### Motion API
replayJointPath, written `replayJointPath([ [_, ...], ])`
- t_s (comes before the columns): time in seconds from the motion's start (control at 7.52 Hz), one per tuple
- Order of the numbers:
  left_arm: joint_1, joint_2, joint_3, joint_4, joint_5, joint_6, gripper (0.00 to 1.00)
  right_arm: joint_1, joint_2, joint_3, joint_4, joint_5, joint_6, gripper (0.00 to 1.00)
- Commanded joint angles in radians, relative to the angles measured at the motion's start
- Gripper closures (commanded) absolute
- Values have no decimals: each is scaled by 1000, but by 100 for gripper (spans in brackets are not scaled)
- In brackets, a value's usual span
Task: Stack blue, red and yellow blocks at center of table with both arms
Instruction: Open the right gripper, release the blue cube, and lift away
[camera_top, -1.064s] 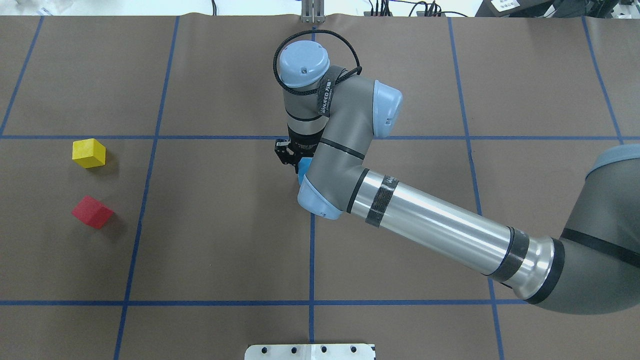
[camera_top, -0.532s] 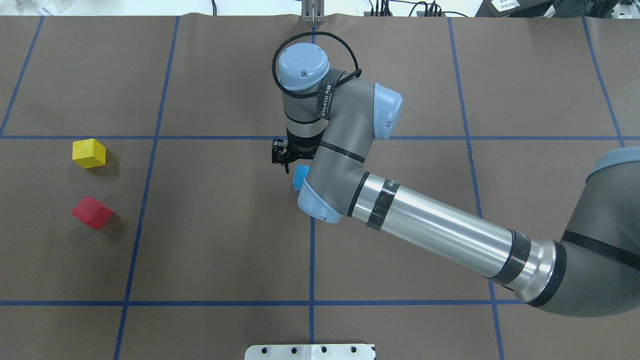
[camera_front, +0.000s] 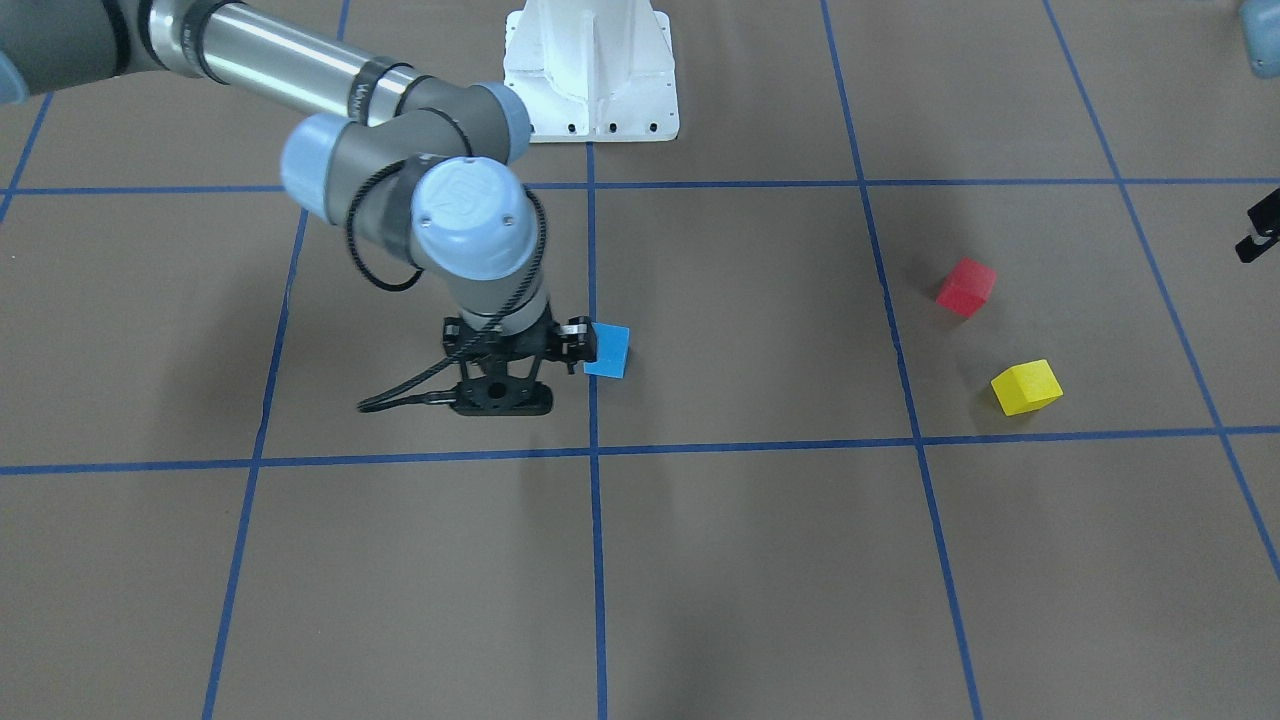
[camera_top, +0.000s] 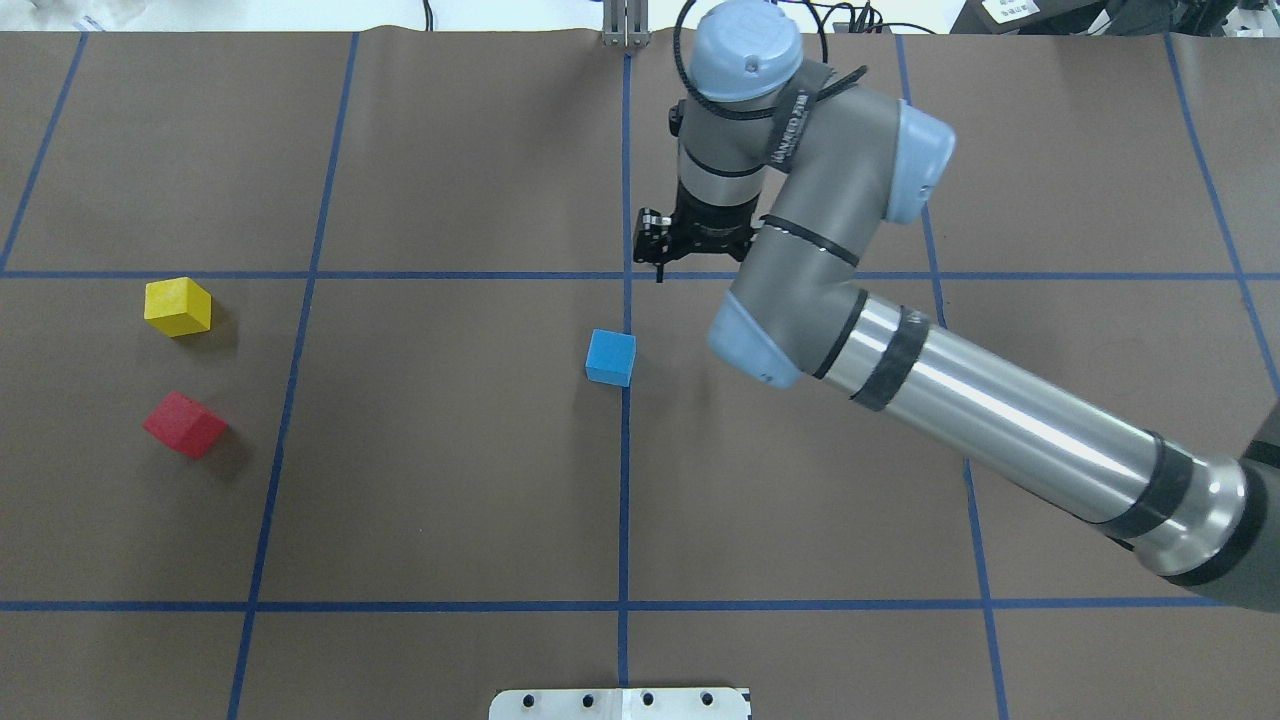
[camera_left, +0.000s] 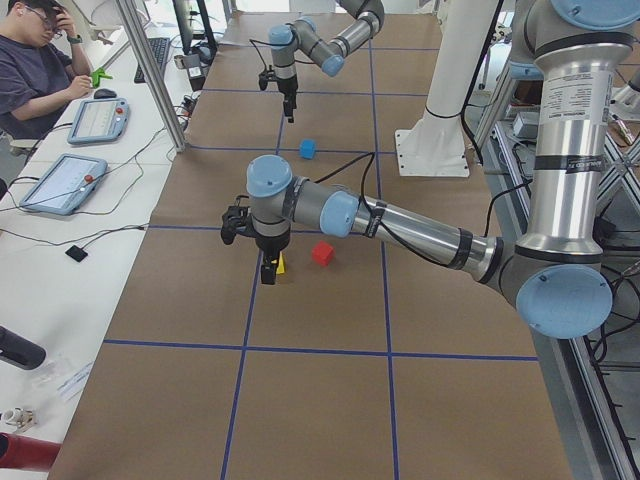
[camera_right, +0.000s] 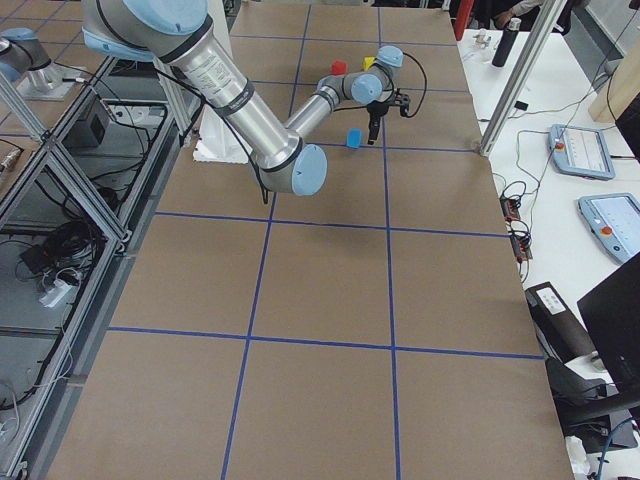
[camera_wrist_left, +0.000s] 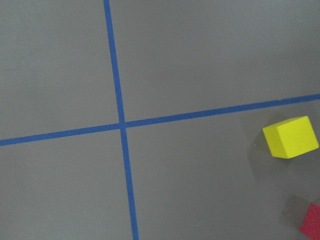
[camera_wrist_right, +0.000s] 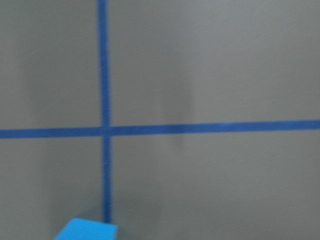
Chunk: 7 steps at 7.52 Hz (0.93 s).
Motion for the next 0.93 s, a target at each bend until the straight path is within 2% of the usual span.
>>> replayJointPath([
  [0.0, 164, 3, -114, -15, 50, -223, 0, 126, -195, 141, -17, 6, -231, 1],
  [0.13, 254, 13, -137, -59, 140, -234, 1, 169, -252, 168, -17, 14, -310, 1],
  [0.4, 374, 14, -135, -119, 173, -373, 0, 227, -329, 170, -6, 31, -463, 1],
  [0.53, 440, 35, -135, -174, 258, -415, 1, 247, -347, 169, -5, 31, -500, 1],
  [0.8, 528, 37, -129, -186, 288, -336, 2, 246, -352, 169, -5, 29, -505, 1],
])
